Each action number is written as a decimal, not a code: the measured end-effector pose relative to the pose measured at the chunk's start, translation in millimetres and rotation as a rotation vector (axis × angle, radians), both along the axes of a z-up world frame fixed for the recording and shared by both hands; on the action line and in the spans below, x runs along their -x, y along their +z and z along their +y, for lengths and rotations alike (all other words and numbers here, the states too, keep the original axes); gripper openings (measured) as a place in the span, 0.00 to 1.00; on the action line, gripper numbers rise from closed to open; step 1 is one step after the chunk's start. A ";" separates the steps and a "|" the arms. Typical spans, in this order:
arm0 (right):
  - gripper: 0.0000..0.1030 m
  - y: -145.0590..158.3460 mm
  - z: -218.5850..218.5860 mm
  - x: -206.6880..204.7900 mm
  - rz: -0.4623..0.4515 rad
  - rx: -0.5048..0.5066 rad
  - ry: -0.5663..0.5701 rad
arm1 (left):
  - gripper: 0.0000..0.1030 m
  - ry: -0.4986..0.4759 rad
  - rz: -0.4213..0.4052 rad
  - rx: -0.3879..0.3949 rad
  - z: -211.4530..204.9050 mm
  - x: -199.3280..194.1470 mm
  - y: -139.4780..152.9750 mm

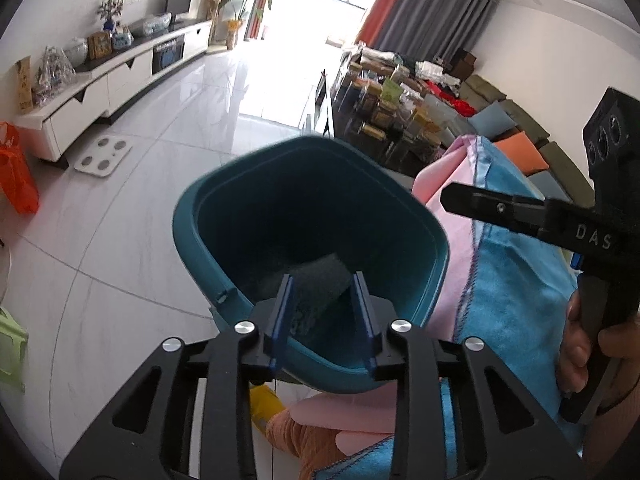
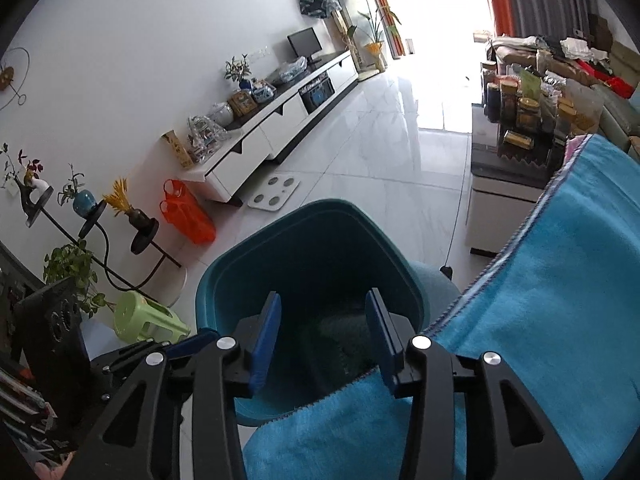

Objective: Collect trash
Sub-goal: 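Open both grippers over the teal bin to drop the trash, then move both open grippers back to the trash on the table, then grasp the white tissue with the left gripper while the right gripper grasps the gold foil wrapper, then carry the tissue and gold foil wrapper with both grippers over the teal bin, then open both grippers over the teal bin to drop the trash, then move both open grippers back to the trash on the table, then grasp the green candy wrapper with the left gripper while the right gripper grasps the blue-dotted paper cup, then carry the candy wrapper and paper cup with both grippers over the teal bin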

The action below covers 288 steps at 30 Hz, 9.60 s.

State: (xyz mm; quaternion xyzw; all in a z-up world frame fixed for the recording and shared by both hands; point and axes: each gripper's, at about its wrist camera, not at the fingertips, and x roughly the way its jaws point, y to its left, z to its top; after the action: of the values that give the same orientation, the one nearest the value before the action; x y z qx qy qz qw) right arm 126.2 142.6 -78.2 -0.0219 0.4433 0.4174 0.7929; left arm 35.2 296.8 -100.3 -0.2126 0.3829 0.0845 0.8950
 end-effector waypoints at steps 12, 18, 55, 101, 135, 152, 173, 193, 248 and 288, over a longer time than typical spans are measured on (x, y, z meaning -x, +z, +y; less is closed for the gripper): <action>0.46 66.9 -103.2 48.2 -0.182 -0.096 -0.019 | 0.71 -0.166 -0.239 -0.058 -65.1 18.6 65.9; 0.48 84.9 -188.9 63.9 -0.238 -0.115 -0.150 | 0.72 -0.392 -0.273 -0.058 -145.5 1.9 75.4; 0.50 8.2 -498.5 146.4 -0.154 -0.094 -0.833 | 0.41 -1.282 -0.110 0.061 -484.9 18.6 18.8; 0.11 85.9 -457.9 162.6 -0.346 -0.170 -0.742 | 0.04 -0.884 -0.284 0.098 -291.9 21.5 70.6; 0.11 76.2 -179.0 33.1 -0.136 -0.291 -0.108 | 0.04 -0.260 -0.262 -0.004 -67.8 49.5 74.2; 0.11 46.4 -85.9 0.4 0.004 -0.256 -0.038 | 0.05 -0.127 -0.163 0.001 -9.0 38.0 44.9; 0.13 1.6 -13.5 -21.7 0.112 -0.122 -0.048 | 0.05 -0.051 -0.068 0.017 14.1 12.3 15.4; 0.37 16.3 -48.0 3.2 0.056 -0.106 -0.028 | 0.38 -0.062 -0.089 -0.005 -0.9 -4.9 14.5; 0.26 -10.3 -452.6 112.1 -0.030 -0.188 -0.647 | 0.38 -1.045 -0.021 0.051 -435.1 -45.6 11.8; 0.02 7.0 -410.2 126.3 -0.070 -0.285 -0.490 | 0.20 -0.901 -0.124 0.103 -345.9 -25.3 35.0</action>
State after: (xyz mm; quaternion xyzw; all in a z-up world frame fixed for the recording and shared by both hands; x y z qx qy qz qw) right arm -0.2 -267.7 -71.2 0.1833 0.3445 0.2704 0.8801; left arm 60.5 -49.0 -65.3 -0.0737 0.3865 -0.3453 0.8520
